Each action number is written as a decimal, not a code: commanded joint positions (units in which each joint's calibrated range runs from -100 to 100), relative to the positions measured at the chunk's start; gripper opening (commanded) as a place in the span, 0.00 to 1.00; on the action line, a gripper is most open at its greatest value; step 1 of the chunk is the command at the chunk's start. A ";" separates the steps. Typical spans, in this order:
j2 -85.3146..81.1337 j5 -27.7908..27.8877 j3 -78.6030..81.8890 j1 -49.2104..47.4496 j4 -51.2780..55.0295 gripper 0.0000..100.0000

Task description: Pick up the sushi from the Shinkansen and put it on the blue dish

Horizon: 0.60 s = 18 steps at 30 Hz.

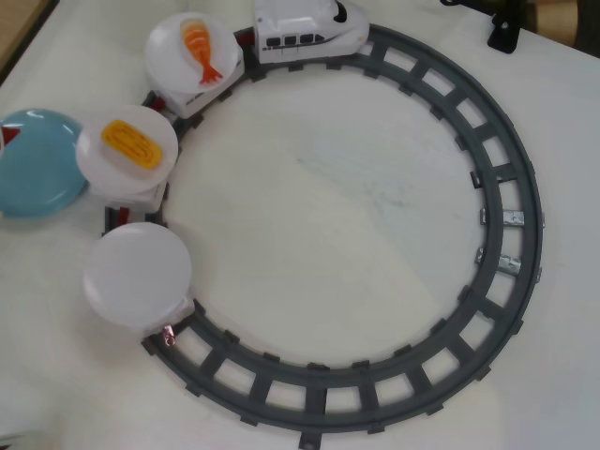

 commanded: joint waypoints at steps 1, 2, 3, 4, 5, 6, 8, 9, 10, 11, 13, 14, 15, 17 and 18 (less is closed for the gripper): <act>7.32 1.31 -9.93 -0.04 3.53 0.03; 9.31 1.94 -12.09 -0.39 4.89 0.03; 11.38 2.30 -14.08 -0.48 5.99 0.03; 13.21 2.62 -16.06 -0.57 6.84 0.03; 14.87 2.72 -17.96 -0.57 7.44 0.03; 16.44 2.72 -19.76 -0.57 7.61 0.03; 19.26 2.72 -23.10 -0.57 8.37 0.03; 20.51 2.77 -24.54 -0.57 8.79 0.03; 21.75 2.77 -25.98 -0.66 9.30 0.03; 22.91 2.77 -27.42 -1.27 9.47 0.03; 25.07 2.77 -29.50 -2.06 9.56 0.03; 26.07 2.77 -30.22 -2.15 9.56 0.03; 26.98 2.77 -30.67 -2.50 9.56 0.03; 28.39 2.77 -31.12 -3.12 9.56 0.03; 28.89 2.77 -31.12 -3.21 9.56 0.03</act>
